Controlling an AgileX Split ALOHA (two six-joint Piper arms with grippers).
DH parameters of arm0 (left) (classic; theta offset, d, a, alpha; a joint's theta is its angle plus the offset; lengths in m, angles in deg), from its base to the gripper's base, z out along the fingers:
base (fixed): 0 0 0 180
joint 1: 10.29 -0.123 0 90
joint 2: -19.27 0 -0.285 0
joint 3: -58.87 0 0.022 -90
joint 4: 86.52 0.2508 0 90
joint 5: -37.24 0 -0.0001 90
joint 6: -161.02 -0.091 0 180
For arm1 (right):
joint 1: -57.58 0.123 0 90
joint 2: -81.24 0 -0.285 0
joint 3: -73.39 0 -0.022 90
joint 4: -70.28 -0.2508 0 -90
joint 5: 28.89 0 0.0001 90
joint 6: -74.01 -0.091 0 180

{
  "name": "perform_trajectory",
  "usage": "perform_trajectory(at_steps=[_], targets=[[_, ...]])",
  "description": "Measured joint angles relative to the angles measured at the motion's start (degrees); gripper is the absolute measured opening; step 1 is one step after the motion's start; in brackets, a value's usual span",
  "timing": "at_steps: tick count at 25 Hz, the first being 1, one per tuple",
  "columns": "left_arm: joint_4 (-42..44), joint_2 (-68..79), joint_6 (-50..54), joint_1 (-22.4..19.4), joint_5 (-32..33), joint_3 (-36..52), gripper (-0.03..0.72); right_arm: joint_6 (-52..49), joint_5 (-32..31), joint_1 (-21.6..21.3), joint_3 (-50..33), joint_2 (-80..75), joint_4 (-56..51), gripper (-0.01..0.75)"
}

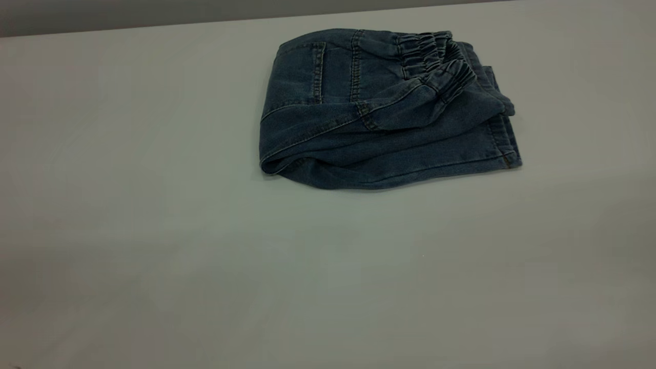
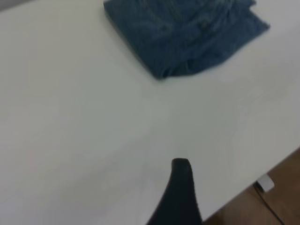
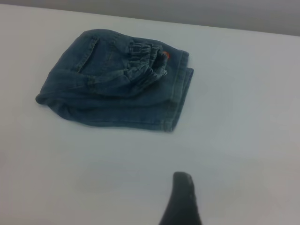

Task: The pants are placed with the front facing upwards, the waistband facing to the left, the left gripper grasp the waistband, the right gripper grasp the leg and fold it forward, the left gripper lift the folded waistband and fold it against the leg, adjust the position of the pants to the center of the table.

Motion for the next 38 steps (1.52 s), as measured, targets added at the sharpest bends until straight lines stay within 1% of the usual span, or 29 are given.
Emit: perform_trajectory(at_steps=[17,23,25,27,30,34,36,38], targets=[[0.1,0.0,0.5,0.0,0.2,0.4,0.571,0.2,-0.1,0.0,0.0,0.0,0.0,0.498],[0.0,-1.5,0.3,-2.7,0.2,0.4,0.571,0.2,-0.1,0.0,0.0,0.0,-0.2,0.498],[0.0,-3.3,0.3,-5.3,0.2,0.4,0.571,0.2,-0.1,0.0,0.0,0.0,-0.2,0.498],[0.0,-5.2,0.3,-9.5,0.3,0.4,0.571,0.2,-0.1,0.0,0.0,0.0,-0.3,0.498],[0.0,-6.7,0.4,-18.1,0.4,0.3,0.571,0.2,-0.1,0.0,0.0,0.0,-0.4,0.498],[0.0,-6.7,0.4,-26.9,0.4,0.3,0.571,0.2,-0.1,0.0,0.0,0.0,-0.4,0.498],[0.0,-6.6,0.4,-29.3,0.4,0.3,0.571,0.2,-0.1,0.0,0.0,0.0,-0.4,0.498],[0.0,-6.6,0.4,-30.0,0.4,0.3,0.571,0.2,-0.1,0.0,0.0,0.0,-0.4,0.498]])
